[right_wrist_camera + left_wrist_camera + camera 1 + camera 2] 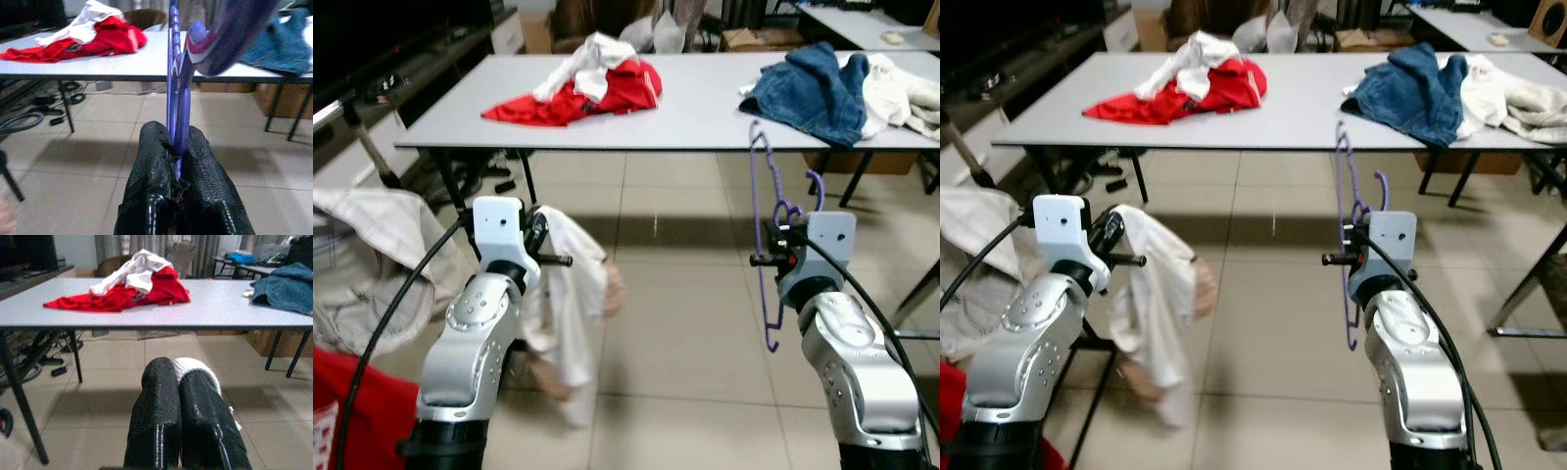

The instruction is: Hang hanger

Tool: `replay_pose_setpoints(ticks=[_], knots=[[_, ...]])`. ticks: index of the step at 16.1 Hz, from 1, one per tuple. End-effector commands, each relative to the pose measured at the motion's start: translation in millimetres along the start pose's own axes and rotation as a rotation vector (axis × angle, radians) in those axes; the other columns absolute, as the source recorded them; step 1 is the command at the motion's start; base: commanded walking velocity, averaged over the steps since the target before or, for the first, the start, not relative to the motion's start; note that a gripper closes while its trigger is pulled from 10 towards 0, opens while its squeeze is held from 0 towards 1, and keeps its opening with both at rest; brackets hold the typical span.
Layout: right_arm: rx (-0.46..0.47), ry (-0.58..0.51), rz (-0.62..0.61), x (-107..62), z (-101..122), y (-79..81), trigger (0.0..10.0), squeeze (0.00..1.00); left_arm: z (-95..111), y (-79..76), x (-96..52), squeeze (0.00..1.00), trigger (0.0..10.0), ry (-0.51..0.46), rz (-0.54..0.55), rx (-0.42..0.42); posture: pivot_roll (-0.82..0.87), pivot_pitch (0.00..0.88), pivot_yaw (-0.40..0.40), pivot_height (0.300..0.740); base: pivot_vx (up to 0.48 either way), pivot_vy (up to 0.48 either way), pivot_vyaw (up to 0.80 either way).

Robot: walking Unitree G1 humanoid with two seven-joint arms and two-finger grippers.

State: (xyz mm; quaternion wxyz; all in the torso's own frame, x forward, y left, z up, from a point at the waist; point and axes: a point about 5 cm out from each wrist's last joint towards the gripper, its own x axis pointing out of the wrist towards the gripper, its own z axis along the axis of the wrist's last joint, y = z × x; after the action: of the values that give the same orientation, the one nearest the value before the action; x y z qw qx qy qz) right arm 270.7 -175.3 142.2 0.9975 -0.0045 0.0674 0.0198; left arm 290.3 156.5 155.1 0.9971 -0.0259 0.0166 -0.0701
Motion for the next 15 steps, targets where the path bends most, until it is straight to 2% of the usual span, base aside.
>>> replay_pose_setpoints(ticks=[1, 9, 15], knots=[[0.020, 0.002, 0.055, 2.1, 1.4, 8.4, 10.0, 0.00, 0.2, 6.8, -1.2, 0.00, 10.0, -0.005, 0.022, 0.012, -0.15, 0.000, 0.047, 0.740, 0.390, 0.000, 0.00], [-0.015, 0.008, 0.105, 3.1, -0.9, 12.4, 10.0, 0.00, 0.2, 12.3, -2.2, 0.00, 10.0, -0.015, 0.043, 0.003, -0.15, 0.000, 0.039, 0.740, 0.418, 0.000, 0.00], [-0.034, 0.005, 0.124, 5.1, 0.8, 11.7, 10.0, 0.00, 0.1, 10.1, -2.2, 0.00, 10.0, -0.021, 0.044, -0.010, -0.14, 0.000, 0.020, 0.740, 0.437, 0.000, 0.00]])
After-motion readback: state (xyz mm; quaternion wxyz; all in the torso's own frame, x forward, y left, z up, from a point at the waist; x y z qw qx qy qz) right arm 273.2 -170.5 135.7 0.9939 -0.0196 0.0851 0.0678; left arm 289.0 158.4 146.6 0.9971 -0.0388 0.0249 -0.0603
